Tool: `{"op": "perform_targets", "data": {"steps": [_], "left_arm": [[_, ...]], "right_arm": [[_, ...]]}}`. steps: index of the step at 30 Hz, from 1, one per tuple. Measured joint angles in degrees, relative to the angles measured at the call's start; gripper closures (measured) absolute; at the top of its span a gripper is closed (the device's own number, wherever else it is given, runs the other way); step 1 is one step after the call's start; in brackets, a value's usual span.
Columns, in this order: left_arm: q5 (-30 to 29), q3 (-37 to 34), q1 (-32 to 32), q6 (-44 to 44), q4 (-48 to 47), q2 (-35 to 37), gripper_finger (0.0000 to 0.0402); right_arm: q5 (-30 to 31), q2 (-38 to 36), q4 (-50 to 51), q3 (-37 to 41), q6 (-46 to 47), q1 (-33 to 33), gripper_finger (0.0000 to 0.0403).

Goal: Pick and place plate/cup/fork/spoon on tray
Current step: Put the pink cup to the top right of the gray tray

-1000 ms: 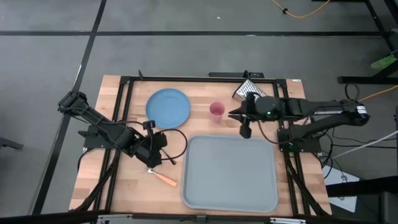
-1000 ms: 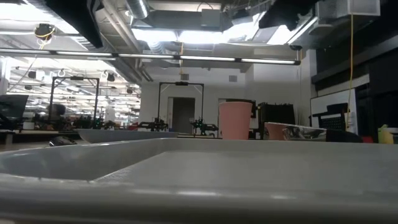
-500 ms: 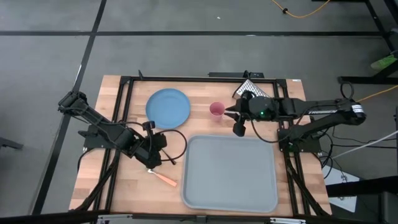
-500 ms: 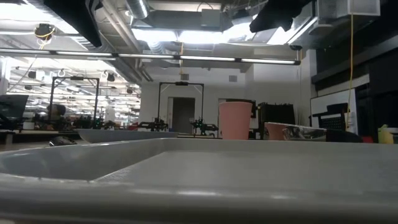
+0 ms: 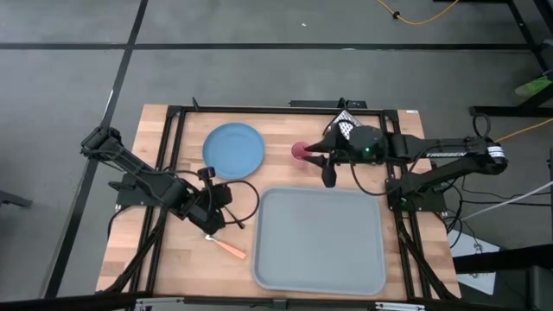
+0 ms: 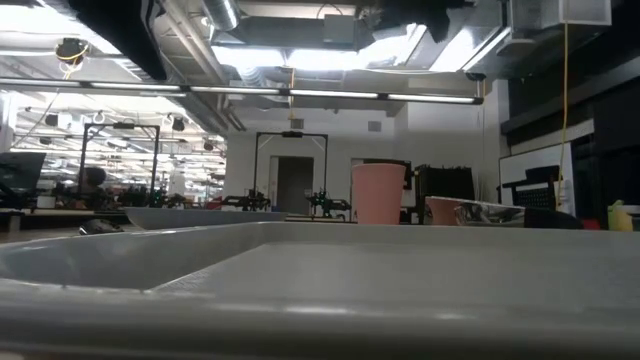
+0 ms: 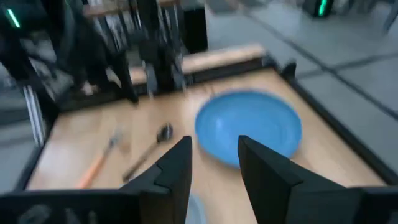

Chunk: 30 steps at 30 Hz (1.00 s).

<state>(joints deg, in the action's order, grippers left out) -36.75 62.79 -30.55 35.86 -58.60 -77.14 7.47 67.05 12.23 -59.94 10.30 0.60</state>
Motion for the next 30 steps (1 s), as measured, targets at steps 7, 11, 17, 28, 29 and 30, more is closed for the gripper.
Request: {"op": "perform_targets", "data": {"steps": [7,11,17,28,29,30], "left_arm": [[0.1,-5.9,0.0,0.0,3.7,0.0,0.0401],[0.2,-5.7,0.4,-0.1,6.3,0.0,0.0401],[-0.2,0.0,0.4,-10.1,13.7,0.0,0.0401],[-0.9,0.3,1.3,-10.9,15.3,0.0,0.0401],[-0.9,0.3,1.3,-10.9,15.3,0.0,0.0401],[-0.9,0.3,1.3,-10.9,15.3,0.0,0.0401]], "right_arm": [[-1.4,3.2,-4.3,0.0,-3.2,1.7,0.0268],[-5.1,8.0,-2.0,-0.6,-7.9,4.4,0.0268],[-5.6,17.4,15.6,-9.7,-10.6,8.8,0.0268],[-5.4,26.0,24.7,-13.3,-21.5,10.1,0.0268],[-5.4,26.5,25.1,-13.4,-22.8,10.1,0.0268],[-5.5,27.0,25.7,-13.4,-23.7,10.1,0.0268]]}}
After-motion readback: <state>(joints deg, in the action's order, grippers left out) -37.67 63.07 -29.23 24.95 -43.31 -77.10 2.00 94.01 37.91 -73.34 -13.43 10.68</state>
